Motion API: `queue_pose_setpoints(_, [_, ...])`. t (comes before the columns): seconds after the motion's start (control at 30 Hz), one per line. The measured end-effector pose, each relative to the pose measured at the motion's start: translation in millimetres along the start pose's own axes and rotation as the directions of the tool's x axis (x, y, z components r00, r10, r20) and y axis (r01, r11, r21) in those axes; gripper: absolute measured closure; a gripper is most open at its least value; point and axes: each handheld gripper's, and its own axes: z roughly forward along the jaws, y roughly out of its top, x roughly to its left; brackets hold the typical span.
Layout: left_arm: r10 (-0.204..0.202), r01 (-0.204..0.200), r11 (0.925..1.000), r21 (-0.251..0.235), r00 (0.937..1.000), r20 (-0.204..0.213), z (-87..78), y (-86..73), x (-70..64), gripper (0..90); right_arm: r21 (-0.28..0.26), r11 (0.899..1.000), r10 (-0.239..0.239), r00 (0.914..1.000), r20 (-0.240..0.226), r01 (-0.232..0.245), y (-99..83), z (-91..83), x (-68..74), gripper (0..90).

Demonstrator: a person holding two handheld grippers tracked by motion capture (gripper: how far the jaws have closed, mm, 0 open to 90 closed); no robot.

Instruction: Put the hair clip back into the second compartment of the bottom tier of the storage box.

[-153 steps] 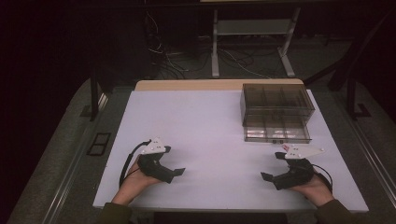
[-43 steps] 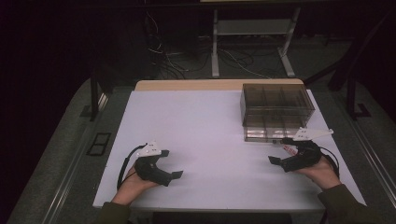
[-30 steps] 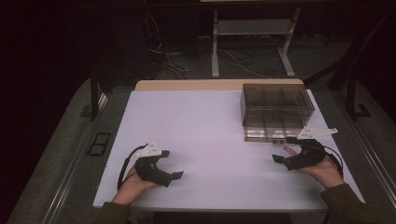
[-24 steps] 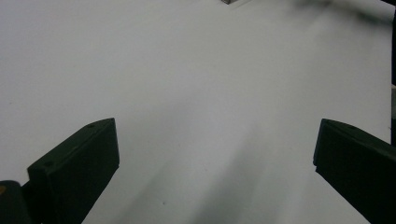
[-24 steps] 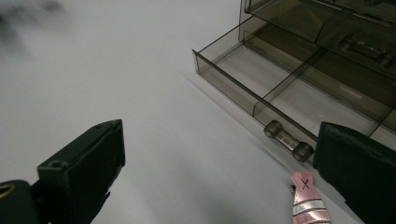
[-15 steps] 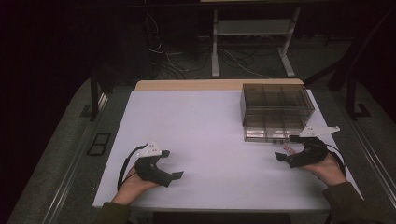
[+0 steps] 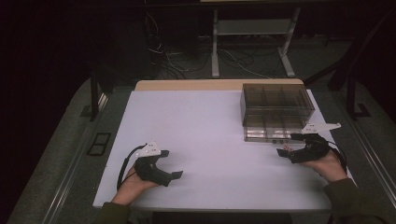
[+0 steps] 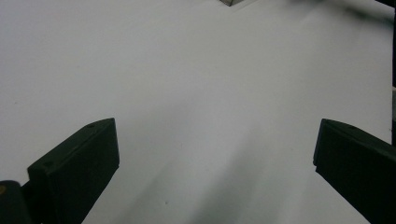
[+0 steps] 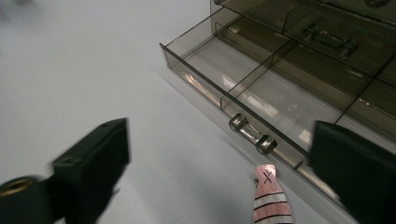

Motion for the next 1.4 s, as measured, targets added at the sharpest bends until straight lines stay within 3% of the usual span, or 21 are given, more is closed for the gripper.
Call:
queue_pose_setpoints(0.07, [0.001,-0.001,1.0000,0.001,1.0000,0.001,0.2,0.2,-0.4,0.0,0.002,1.000,0.002,1.0000,-0.002,-0.002,-0.8,-1.6,-1.1,12.5])
queue_pose_setpoints(0.27, [0.003,-0.003,1.0000,-0.002,1.0000,-0.001,0.0,0.2,0.1,0.0,-0.001,1.000,0.010,1.0000,0.000,-0.010,-1.6,-4.9,-4.0,17.0])
queue_pose_setpoints(0.3, [0.004,-0.004,1.0000,-0.002,1.0000,-0.001,-0.2,0.1,0.3,0.0,0.002,1.000,0.010,0.9999,0.001,-0.010,-1.9,-6.3,-5.1,22.5])
queue_pose_setpoints(0.6, [0.004,-0.004,1.0000,-0.001,1.0000,0.001,-0.7,-0.2,0.5,0.0,0.020,1.000,-0.003,1.0000,0.000,0.003,-3.8,-10.1,-9.6,41.2])
queue_pose_setpoints(1.1, [0.006,-0.006,1.0000,0.001,1.0000,0.000,-1.1,-0.5,1.1,0.0,0.082,0.997,-0.016,0.9990,0.041,0.012,-10.7,-6.2,-18.2,54.5])
queue_pose_setpoints(1.4, [0.005,-0.005,1.0000,0.001,1.0000,-0.001,-1.2,-0.7,1.1,0.0,0.092,0.996,0.019,0.9990,0.040,-0.023,-16.9,-2.3,-28.2,58.9])
